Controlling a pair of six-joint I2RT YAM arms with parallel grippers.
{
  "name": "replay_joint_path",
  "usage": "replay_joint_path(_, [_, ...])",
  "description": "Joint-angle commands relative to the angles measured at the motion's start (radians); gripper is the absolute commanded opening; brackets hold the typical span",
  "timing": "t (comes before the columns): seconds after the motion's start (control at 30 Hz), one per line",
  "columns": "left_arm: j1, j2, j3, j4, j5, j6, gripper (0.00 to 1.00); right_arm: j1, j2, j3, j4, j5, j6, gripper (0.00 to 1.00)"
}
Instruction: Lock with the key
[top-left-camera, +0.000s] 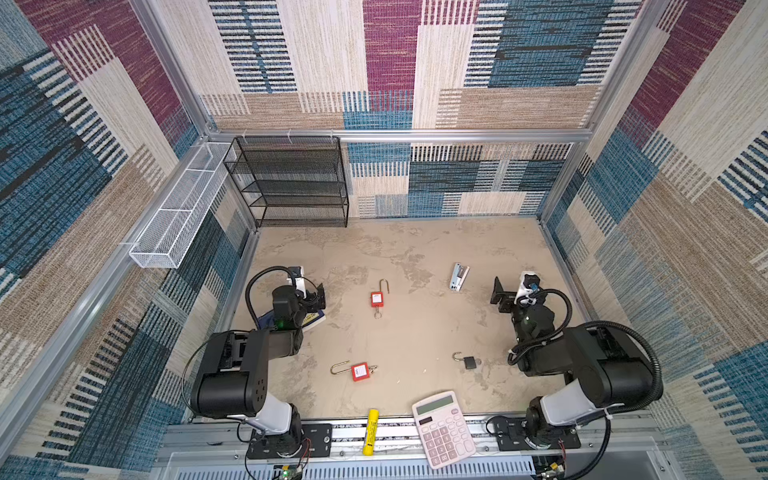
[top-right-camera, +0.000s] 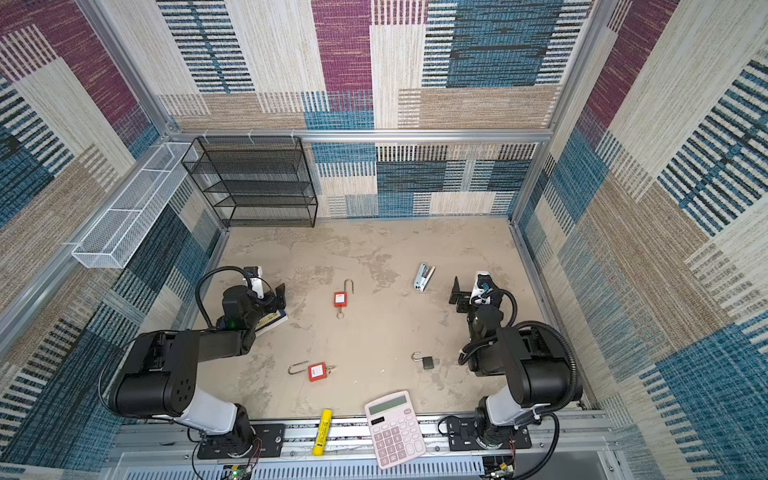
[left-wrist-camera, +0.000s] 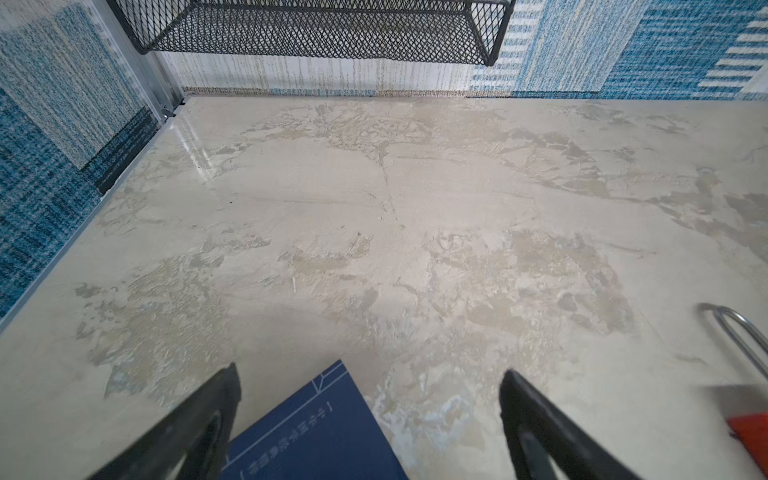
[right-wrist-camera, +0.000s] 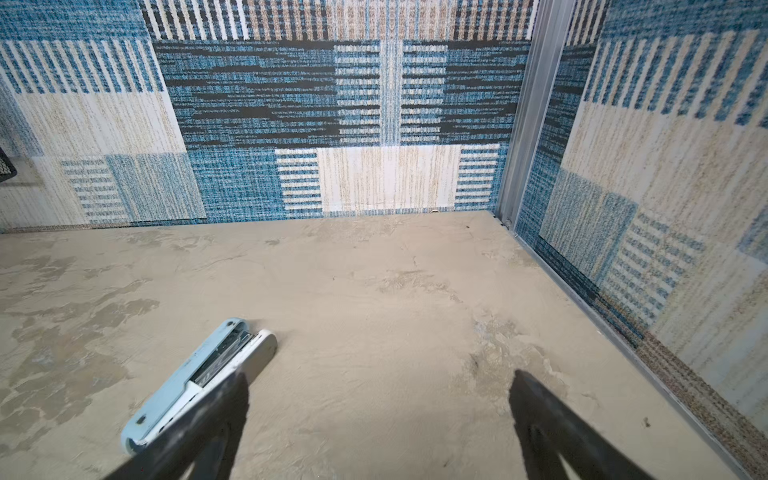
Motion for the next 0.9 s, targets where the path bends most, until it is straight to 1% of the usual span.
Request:
replay_joint_path(0.0, [0.001, 0.000, 0.001, 0.003, -0.013, 0.011, 0.99, 0.000, -0.001, 0.004, 0.016, -0.006, 0.010, 0.99])
replay_joint_path(0.87, [0.001, -0.004, 0.000, 0.003, -0.011, 0.011, 0.99, -0.006, -0.001, 0.011, 0.005, -0.018, 0.014, 0.99])
